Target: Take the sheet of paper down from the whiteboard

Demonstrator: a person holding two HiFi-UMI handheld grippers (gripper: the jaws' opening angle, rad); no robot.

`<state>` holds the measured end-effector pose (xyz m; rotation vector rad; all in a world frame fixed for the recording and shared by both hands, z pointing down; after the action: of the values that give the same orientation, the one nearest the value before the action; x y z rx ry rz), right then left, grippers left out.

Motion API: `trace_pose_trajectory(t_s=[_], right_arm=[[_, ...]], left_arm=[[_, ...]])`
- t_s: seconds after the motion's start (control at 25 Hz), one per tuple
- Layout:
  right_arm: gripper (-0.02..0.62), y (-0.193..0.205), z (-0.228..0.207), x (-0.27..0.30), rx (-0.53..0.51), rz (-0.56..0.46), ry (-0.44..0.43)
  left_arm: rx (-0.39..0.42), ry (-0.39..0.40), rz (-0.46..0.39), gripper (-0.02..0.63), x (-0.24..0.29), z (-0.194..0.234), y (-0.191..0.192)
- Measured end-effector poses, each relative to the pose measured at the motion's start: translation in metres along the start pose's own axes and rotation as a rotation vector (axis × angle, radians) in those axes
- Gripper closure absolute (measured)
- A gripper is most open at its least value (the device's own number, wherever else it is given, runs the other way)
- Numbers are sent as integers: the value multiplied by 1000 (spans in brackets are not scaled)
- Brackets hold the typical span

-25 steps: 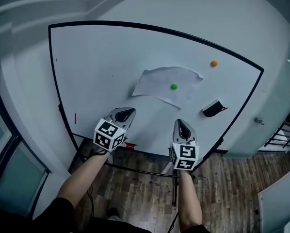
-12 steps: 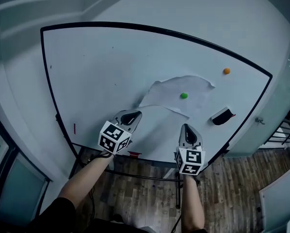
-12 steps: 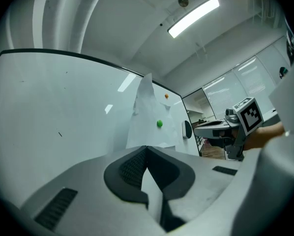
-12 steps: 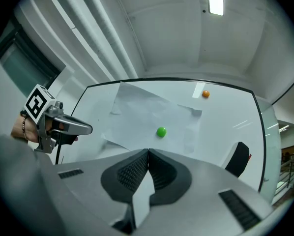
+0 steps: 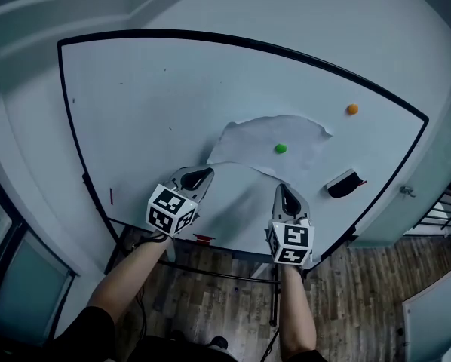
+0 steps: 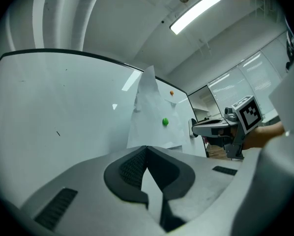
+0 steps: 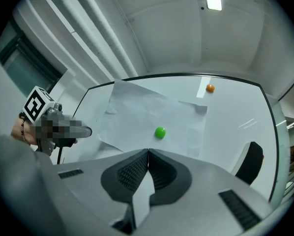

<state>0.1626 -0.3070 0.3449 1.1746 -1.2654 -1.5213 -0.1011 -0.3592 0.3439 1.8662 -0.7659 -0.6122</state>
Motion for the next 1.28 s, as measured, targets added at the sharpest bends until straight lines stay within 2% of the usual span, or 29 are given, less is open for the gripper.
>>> trace_pose_trajectory(t_s=[0.24, 0.56, 0.8, 0.84, 0.92, 1.04, 1.28], right_arm=[[572, -1, -10, 11, -18, -3, -26], [571, -16, -13, 29, -78, -45, -18], [568, -29, -13, 48, -117, -77, 12], [560, -30, -13, 51, -125, -78, 14], [515, -32, -12, 58, -138, -76, 16], [472, -31, -12, 68, -156, -68, 32], [465, -32, -8, 79, -238, -72, 82]], left_arm=[[-9, -47, 0, 586, 5, 3, 0], [-3, -85, 3, 584, 6, 17, -5], [17, -71, 17, 583, 17, 27, -10], [18, -66, 20, 575, 20, 28, -10], [18, -54, 29, 515, 25, 31, -9], [20, -40, 37, 507, 31, 36, -7], [34, -17, 34, 508, 39, 39, -8]])
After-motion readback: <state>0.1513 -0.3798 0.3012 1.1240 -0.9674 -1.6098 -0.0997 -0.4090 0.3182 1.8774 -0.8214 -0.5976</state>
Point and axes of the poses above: the fingertips, and each gripper's own axes: x forward along the fingers, z to its left, y out of its underside, the point moved 10 cm from there along -x, backward along the fingers, and after that the axes turned 10 degrees about x, right-handed, at the moved point
